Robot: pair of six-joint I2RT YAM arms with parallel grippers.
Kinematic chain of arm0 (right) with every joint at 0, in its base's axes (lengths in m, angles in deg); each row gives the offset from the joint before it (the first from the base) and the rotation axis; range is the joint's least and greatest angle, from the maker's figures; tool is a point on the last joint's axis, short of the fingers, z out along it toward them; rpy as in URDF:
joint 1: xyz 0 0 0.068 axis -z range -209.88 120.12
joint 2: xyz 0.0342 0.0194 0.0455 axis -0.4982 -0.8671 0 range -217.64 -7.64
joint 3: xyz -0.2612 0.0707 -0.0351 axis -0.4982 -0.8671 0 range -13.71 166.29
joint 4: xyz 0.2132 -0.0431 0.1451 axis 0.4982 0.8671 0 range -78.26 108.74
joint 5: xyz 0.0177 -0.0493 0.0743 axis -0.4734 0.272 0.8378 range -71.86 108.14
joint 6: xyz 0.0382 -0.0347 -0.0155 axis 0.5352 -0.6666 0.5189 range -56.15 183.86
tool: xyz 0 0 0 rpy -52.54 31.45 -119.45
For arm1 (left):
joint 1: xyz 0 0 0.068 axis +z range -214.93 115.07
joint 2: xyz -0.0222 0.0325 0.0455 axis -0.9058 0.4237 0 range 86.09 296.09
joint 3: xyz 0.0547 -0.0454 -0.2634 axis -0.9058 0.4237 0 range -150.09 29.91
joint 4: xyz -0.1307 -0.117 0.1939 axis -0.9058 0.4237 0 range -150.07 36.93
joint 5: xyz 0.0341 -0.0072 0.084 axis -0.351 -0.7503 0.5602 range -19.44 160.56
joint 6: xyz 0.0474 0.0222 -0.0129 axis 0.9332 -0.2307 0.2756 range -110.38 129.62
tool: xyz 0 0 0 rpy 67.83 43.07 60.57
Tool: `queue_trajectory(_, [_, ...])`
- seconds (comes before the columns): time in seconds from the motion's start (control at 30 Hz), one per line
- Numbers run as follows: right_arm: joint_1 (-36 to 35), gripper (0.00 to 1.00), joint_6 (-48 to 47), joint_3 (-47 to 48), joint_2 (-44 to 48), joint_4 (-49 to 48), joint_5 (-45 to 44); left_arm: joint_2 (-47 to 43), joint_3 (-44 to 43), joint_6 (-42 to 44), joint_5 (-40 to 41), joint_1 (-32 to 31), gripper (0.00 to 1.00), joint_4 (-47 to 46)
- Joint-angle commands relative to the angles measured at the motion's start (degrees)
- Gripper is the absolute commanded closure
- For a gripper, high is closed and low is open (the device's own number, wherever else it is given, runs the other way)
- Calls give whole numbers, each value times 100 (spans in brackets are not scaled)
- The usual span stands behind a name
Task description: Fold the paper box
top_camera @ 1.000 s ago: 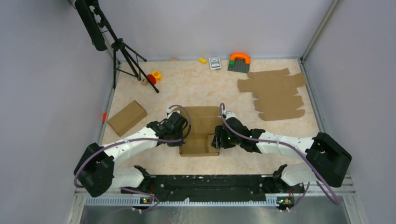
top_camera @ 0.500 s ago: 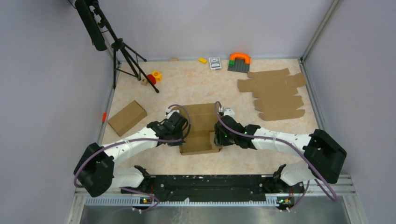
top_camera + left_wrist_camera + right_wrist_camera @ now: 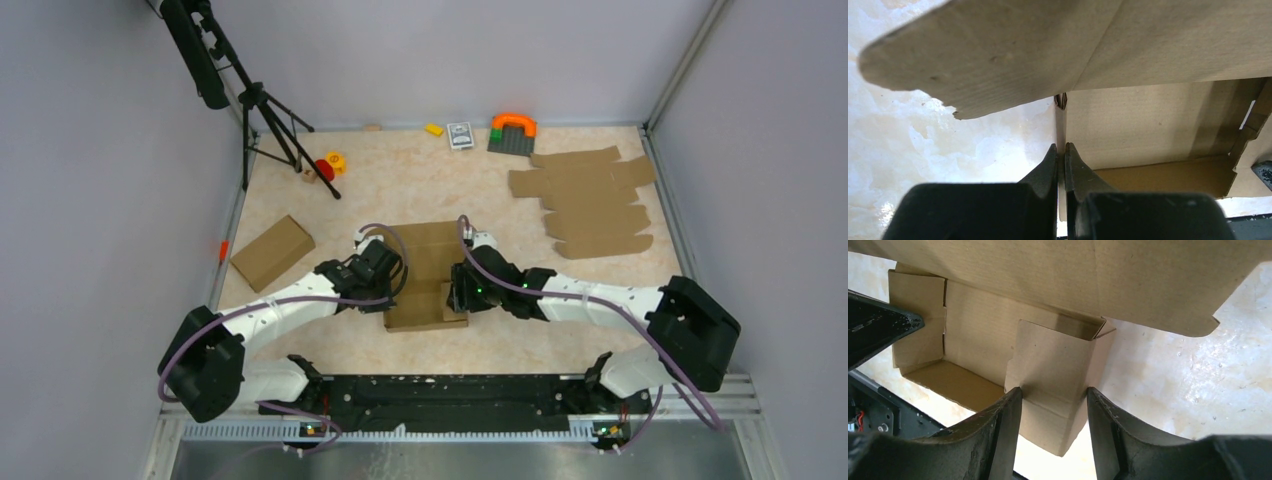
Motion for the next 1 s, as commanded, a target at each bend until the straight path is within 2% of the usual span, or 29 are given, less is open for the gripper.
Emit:
queue_trajectory(0.0, [-30, 50, 96, -16, -141, -394, 235, -89, -7, -60, 8, -49, 100, -228])
queue_trajectory(0.2, [-45, 52, 27, 143, -379, -32, -13, -72, -9, -67, 12, -79, 100, -234])
queue_trajectory(0.33, [-158, 48, -81, 548, -741, 778, -659, -21, -24, -65, 9, -89, 100, -245])
queue_trajectory(0.47, [-246, 49, -85, 771, -932, 1295, -1170, -16, -16, -54, 22, -93, 100, -236])
queue_trajectory(0.6, [-268, 57, -86, 714, -868, 1177, -1178, -10, -11, -55, 39, -97, 100, -230])
queue_trajectory(0.73, [-327, 77, -121, 804, -950, 1223, -1257, 11, -17, -63, 48, -105, 100, -236])
queue_trajectory(0.83, [-405, 85, -148, 960, -1115, 1390, -1438, 11, -25, -76, 74, -129, 100, -236])
queue_trajectory(0.93, [-495, 100, -121, 1160, -1360, 1691, -1719, 53, -94, -100, 240, -222, 100, -118])
queue_trajectory(0.97, [-517, 100, -107, 1222, -1420, 1781, -1801, 78, -117, -104, 302, -251, 100, -78])
